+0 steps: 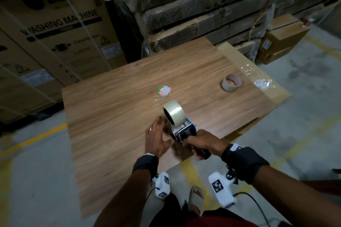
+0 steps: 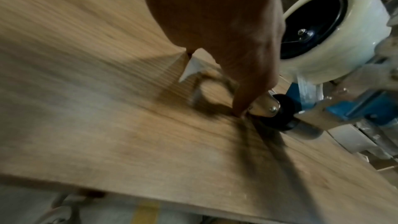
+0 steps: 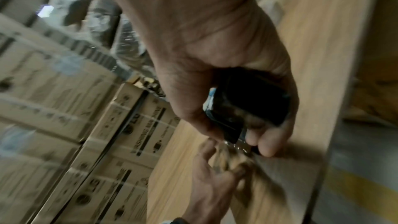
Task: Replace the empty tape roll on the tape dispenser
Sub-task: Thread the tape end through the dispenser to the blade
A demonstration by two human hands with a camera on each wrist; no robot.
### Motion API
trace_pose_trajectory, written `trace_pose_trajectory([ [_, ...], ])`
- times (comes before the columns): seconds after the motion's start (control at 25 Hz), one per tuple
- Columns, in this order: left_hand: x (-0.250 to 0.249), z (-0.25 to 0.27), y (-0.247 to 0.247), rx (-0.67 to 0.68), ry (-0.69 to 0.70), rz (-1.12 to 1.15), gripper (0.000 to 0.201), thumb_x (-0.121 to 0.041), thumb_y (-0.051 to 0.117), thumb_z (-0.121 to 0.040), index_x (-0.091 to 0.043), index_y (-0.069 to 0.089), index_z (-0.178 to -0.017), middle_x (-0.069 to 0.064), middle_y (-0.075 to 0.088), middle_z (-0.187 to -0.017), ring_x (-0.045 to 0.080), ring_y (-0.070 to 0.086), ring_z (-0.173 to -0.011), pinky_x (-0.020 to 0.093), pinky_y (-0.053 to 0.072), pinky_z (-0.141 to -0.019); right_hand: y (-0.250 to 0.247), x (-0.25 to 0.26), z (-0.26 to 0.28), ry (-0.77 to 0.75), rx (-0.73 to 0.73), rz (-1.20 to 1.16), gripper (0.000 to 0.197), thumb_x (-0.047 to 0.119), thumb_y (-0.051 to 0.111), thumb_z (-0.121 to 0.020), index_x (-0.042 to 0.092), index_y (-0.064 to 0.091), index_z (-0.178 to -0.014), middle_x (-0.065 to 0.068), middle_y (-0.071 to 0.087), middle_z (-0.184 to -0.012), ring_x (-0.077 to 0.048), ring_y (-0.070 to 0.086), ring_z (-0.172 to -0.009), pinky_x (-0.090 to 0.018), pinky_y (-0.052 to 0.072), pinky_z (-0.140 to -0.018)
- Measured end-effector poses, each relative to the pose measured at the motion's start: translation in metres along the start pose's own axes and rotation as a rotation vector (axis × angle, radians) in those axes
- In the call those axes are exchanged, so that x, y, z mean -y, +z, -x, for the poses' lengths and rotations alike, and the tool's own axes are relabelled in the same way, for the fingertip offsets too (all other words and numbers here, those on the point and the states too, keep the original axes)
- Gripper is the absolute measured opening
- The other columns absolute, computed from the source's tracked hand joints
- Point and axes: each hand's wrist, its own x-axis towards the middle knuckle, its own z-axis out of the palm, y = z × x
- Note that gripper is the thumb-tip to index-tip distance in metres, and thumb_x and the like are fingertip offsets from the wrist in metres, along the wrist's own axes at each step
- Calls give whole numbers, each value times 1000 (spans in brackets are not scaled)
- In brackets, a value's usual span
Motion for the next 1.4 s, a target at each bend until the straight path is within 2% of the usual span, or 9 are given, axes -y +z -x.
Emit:
trace_pose_trajectory([
  [0.08, 1, 5, 6, -4, 14, -4, 82, -52, 67, -59, -28, 55, -136, 9, 45, -154, 36, 45, -140, 63, 31, -112, 3, 8, 4, -97, -168, 125, 26, 23, 68, -78, -1, 64, -89, -16, 69, -73, -29, 70, -59, -35, 60, -56],
  [0.2, -13, 6, 5, 48, 8, -107, 92, -70, 49, -59, -32, 50, -143, 3, 45, -154, 32, 39, -143, 67, 23, -113, 10, 16, 10, -213, -297, 462, 57, 26, 63, -85, 5, 40, -133, -23, 61, -119, -44, 65, -107, -44, 56, -88],
  [0.36, -22, -5, -1, 122, -23, -160, 81, -71, 48, -63, -38, 52, -137, -3, 50, -143, 29, 36, -142, 70, 26, -108, 14, 44, 13, -278, -284, 701, 75, 23, 62, -88, 18, 22, -151, -21, 57, -131, -43, 58, -119, -40, 46, -92],
  [0.56, -14, -13, -1, 175, -69, -160, 75, -57, 71, -76, -34, 48, -144, 3, 47, -154, 24, 21, -153, 66, 12, -118, 11, 75, 0, -321, -252, 930, 57, 23, 66, -87, 14, 42, -139, -18, 53, -135, -41, 56, -122, -38, 47, -96],
  [0.72, -14, -13, -3, 173, -60, -149, 78, -55, 71, -74, -36, 46, -145, -1, 45, -155, 23, 19, -154, 66, 8, -119, 11, 80, -9, -324, -270, 947, 52, 25, 69, -85, 12, 50, -132, -16, 52, -134, -38, 56, -123, -37, 46, -99],
  [0.92, -16, -8, 1, 183, -44, -190, 84, -53, 64, -77, -40, 30, -153, -8, 34, -162, 25, 11, -156, 69, 1, -119, 11, 72, -11, -326, -286, 929, 51, 26, 75, -82, 13, 54, -127, -16, 55, -127, -36, 59, -118, -37, 50, -92],
  [1.16, -14, -6, 4, 196, -61, -136, 73, -53, 61, -79, -36, 43, -148, -4, 36, -161, 27, 5, -157, 71, -5, -118, 9, 63, -4, -294, -275, 911, 55, 26, 76, -81, 12, 53, -129, -16, 55, -130, -36, 58, -120, -36, 49, -95],
  [1.28, -10, -2, 16, 267, -25, -194, 60, -49, 60, -74, -41, 60, -133, -11, 17, -168, 27, -9, -157, 76, -10, -113, -4, 50, 3, -241, -266, 872, 57, 30, 75, -81, 12, 54, -131, -17, 55, -132, -36, 58, -121, -36, 49, -98],
  [1.4, -6, 5, 23, 263, -14, -162, 62, -61, 74, -68, -50, 61, -128, -19, 4, -169, 25, -13, -157, 74, -15, -111, -9, 32, 11, -232, -289, 822, 54, 33, 74, -81, 15, 57, -129, -17, 55, -128, -38, 59, -118, -36, 50, -95],
])
